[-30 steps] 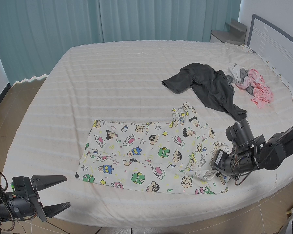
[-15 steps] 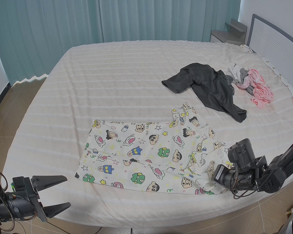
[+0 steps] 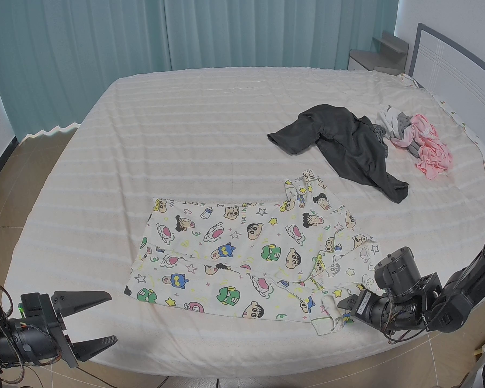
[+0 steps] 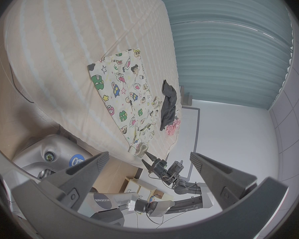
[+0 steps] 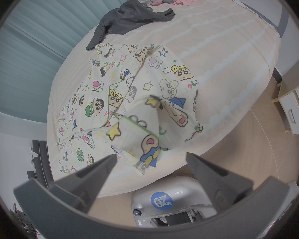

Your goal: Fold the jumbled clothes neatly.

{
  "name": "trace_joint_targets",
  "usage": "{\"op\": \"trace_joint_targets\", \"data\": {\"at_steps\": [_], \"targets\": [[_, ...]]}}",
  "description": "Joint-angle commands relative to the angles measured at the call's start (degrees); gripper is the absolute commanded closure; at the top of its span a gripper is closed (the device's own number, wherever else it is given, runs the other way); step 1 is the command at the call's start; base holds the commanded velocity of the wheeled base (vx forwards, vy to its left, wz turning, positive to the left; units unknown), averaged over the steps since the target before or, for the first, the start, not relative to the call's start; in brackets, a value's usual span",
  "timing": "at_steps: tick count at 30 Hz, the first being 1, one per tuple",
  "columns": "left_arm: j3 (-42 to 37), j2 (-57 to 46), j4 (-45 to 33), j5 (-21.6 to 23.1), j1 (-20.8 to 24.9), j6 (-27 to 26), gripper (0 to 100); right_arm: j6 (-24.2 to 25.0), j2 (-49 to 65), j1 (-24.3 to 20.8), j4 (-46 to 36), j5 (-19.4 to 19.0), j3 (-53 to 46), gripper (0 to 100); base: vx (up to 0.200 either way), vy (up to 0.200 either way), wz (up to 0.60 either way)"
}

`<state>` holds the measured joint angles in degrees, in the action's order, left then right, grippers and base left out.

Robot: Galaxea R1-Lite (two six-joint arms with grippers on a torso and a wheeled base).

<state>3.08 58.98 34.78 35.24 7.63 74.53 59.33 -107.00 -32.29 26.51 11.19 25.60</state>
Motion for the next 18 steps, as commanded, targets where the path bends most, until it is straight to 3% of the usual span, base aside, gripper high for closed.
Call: {"op": "trace_joint_targets", "data": {"at_steps": [1,9,11,14,18], "targets": [[0.0,0.2,0.0,0.0,0.0,0.0,0,0.0,2.1,-0.3,0.0,0.1,-0.6,0,0.000,0.000,0.00],[0.0,0.1,0.0,0.0,0.0,0.1,0,-2.3,13.7,-2.1,-2.0,0.5,3.2,0,0.000,0.000,0.00],[0.0,0.1,0.0,0.0,0.0,0.1,0,-2.3,13.7,-2.1,-2.0,0.5,3.2,0,0.000,0.000,0.00],[0.0,0.2,0.0,0.0,0.0,0.1,0,-2.6,11.2,-4.3,-7.8,-0.1,10.6,0,0.000,0.000,0.00],[0.0,0.1,0.0,0.0,0.0,0.1,0,-2.6,7.2,-5.7,-7.8,-0.2,12.8,0,0.000,0.000,0.00]]}}
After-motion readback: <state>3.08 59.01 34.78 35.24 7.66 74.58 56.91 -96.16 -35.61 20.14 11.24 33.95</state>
